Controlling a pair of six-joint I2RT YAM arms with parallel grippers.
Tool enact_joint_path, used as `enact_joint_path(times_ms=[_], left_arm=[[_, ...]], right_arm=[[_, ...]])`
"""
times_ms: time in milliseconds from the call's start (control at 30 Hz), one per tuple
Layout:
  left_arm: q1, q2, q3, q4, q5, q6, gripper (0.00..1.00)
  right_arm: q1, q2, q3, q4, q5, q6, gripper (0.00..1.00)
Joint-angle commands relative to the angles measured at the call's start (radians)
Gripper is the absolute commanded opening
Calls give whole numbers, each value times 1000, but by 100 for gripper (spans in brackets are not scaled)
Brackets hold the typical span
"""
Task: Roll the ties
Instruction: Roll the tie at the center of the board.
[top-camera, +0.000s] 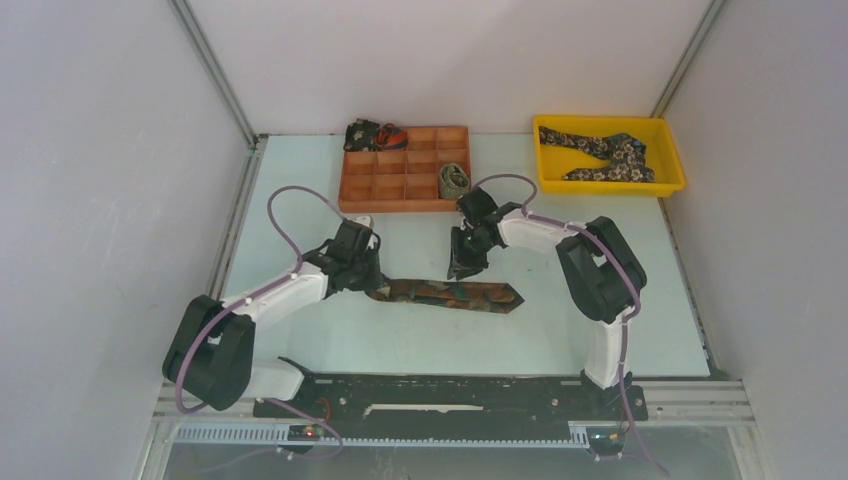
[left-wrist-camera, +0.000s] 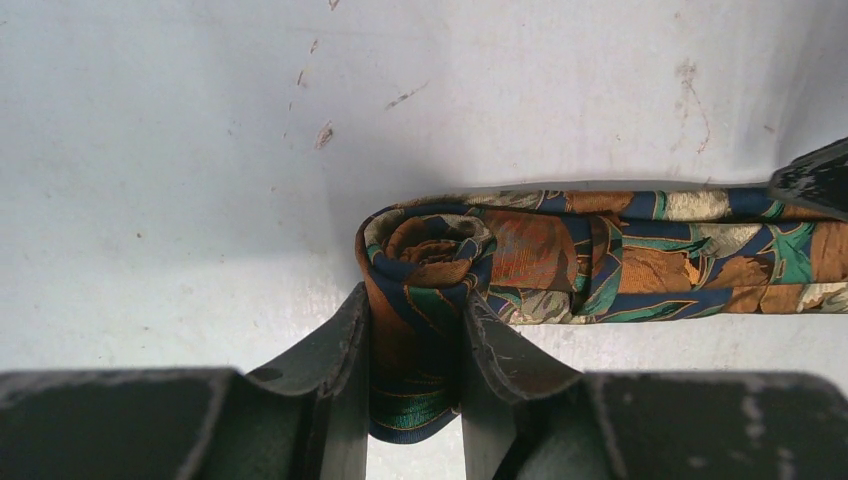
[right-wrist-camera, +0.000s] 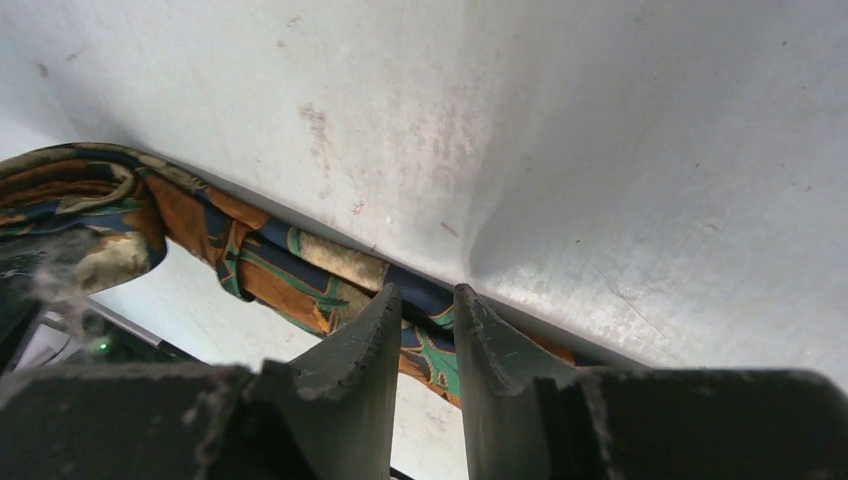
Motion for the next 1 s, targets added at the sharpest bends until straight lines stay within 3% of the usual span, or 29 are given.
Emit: enact_joint_path(times_ms=[0, 400, 967], left_arm=[[-26, -29, 40, -51, -97, 36, 14], [-105, 48, 132, -151, -274, 61, 13], [-284, 257, 319, -323, -573, 67, 13]], right_arm=[[9, -101, 23, 13, 19, -24, 31], [66, -133, 17, 25, 11, -45, 33], [-35, -369, -118, -6, 50, -67, 37]])
